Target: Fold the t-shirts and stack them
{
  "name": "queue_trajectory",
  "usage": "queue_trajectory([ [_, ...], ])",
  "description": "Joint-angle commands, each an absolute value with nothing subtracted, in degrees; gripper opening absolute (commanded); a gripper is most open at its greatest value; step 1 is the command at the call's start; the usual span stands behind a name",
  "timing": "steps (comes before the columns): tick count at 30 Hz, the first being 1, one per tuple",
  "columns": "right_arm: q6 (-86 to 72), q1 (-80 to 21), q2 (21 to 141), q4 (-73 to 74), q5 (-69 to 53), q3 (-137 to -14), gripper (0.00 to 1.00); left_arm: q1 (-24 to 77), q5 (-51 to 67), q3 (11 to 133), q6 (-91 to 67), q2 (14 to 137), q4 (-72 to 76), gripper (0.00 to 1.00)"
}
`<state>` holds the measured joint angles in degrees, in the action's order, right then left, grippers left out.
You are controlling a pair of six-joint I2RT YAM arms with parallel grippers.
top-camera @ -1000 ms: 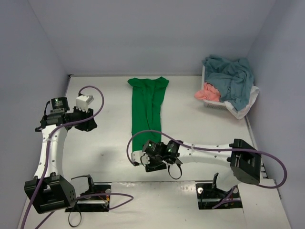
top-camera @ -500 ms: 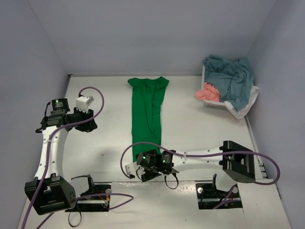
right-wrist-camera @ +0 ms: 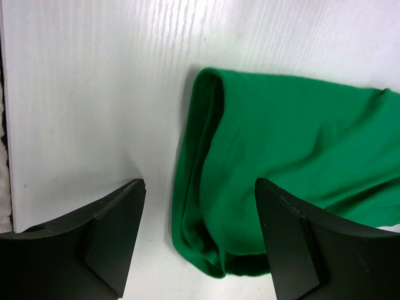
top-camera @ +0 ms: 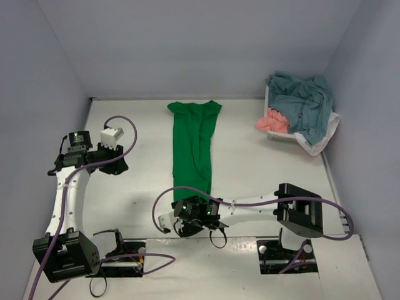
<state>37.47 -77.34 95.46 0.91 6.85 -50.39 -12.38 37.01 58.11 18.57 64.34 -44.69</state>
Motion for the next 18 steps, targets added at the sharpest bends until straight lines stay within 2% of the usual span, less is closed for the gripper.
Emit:
queue_trajectory([
  [1,36.56,-77.52,100.28,1.94,5.71,-48.52,0.68,-12.39,37.97,59.06,18.11,63.63,-42.45,0.32],
  [18,34.45,-76.2,110.56,2.81,7.03,-50.97,0.66,-12.39,38.58,58.89,18.72,65.66,-41.48,0.32],
])
